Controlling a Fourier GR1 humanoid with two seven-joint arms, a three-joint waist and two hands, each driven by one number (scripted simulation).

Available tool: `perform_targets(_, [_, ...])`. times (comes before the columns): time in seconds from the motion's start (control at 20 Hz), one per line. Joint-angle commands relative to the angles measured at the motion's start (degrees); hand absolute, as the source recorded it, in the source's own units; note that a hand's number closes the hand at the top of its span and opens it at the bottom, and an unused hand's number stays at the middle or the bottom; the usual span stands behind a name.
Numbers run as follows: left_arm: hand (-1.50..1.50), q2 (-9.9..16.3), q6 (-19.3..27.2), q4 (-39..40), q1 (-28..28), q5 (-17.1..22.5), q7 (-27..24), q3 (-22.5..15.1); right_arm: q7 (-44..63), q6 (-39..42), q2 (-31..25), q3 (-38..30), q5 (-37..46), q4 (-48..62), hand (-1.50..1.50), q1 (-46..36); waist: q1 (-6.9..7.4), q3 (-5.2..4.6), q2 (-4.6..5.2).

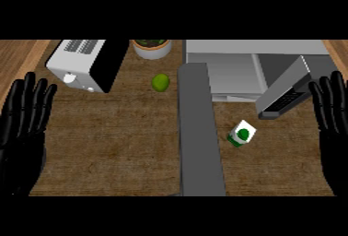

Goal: Pick up the milk, place it into the microwave and close the microwave

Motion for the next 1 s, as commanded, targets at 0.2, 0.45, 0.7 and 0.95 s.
perform_targets(0.2, [-1.5, 1.4, -4.0, 8.9, -4.9, 3.4, -5.2, 2.5, 6.6, -13.5, 6.3, 5.6, 17.0, 7.9, -1.5, -11.5, 0.24, 0.98, -0.76])
perform_targets(0.45, [-1.5, -1.1, -2.5, 6.9, -0.8, 7.6, 0.3, 3.7, 7.4, -23.5, 6.5, 7.3, 10.0, 13.8, -1.5, -12.2, 0.53, 1.05, -0.92])
perform_targets(0.7, [-1.5, -1.5, -3.7, 5.1, 3.3, 7.5, -0.8, 3.5, 5.4, -26.6, 6.5, 9.7, 10.2, 15.7, -1.5, -11.2, 0.26, 1.06, -0.94])
perform_targets(0.95, [-1.5, -1.8, -3.7, 1.4, 4.7, 7.2, 1.1, 2.6, 5.7, -22.2, 5.8, 3.9, 9.8, 18.2, -1.5, -11.0, 0.17, 1.06, -0.95])
